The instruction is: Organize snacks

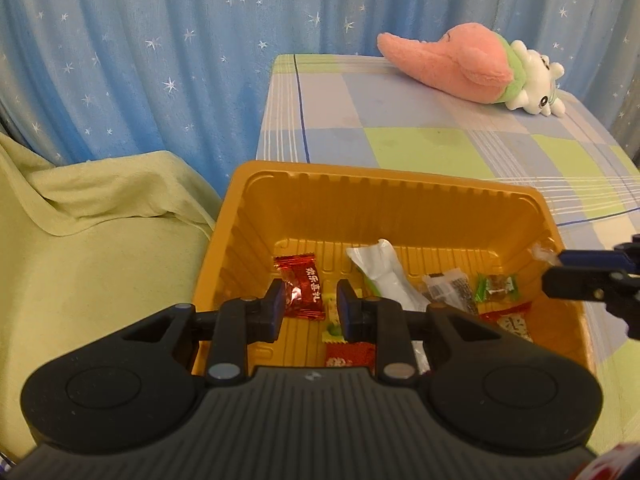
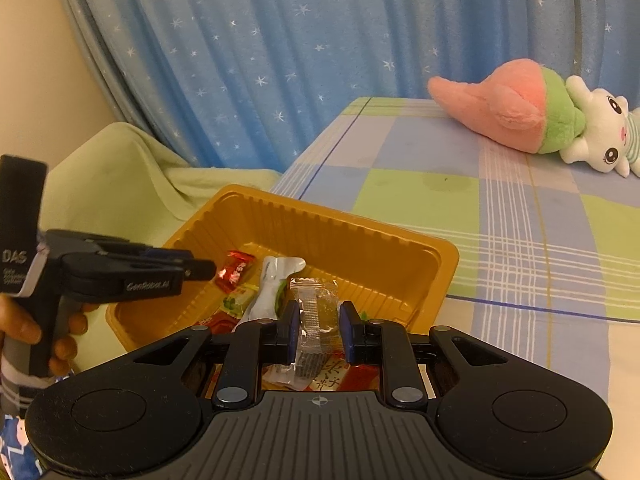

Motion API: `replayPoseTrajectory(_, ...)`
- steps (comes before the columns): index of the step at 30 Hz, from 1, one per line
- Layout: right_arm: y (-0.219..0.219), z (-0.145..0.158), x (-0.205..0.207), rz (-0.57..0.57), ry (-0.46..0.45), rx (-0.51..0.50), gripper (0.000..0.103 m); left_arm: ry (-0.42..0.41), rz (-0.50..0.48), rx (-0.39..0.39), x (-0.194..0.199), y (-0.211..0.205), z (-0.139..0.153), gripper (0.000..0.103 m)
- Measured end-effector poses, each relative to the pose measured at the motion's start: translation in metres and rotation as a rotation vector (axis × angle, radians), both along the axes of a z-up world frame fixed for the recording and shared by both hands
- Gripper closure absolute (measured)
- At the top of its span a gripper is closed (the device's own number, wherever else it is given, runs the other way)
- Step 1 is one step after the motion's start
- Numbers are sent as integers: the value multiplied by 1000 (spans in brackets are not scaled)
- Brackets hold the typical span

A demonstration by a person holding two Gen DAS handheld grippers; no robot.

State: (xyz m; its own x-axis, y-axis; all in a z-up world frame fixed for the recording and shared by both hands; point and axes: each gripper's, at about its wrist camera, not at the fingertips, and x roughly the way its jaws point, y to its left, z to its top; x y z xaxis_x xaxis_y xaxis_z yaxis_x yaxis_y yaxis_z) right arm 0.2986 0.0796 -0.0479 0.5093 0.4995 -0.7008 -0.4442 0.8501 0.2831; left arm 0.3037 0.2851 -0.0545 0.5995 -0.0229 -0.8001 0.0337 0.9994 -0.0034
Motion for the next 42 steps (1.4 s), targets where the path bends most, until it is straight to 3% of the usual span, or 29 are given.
replayPoseTrajectory(11,16,-1,11,6,10,20,81,-38,-4,-76,-22,0,20,71)
replayPoseTrajectory(21,32,16,23,-5,-74,71,79,-38,-6,-104,-41,-3,28,68)
replayPoseTrajectory(25,25,21,15,-25,-81,64,43,-36,-7,-107,-52,-8,31,64)
replayPoseTrajectory(30,6,22,-6,-44,-44,66,36,-37,-15,-110,-64,-16,36,55)
replayPoseTrajectory(34,-16,23,-26,-100,-10,78,24,-45,-24,-96,-78,-27,42,49)
replayPoseTrajectory(42,-59,28,-68,-161,40,65,23,-27,-25,-79,-111,-58,51,46)
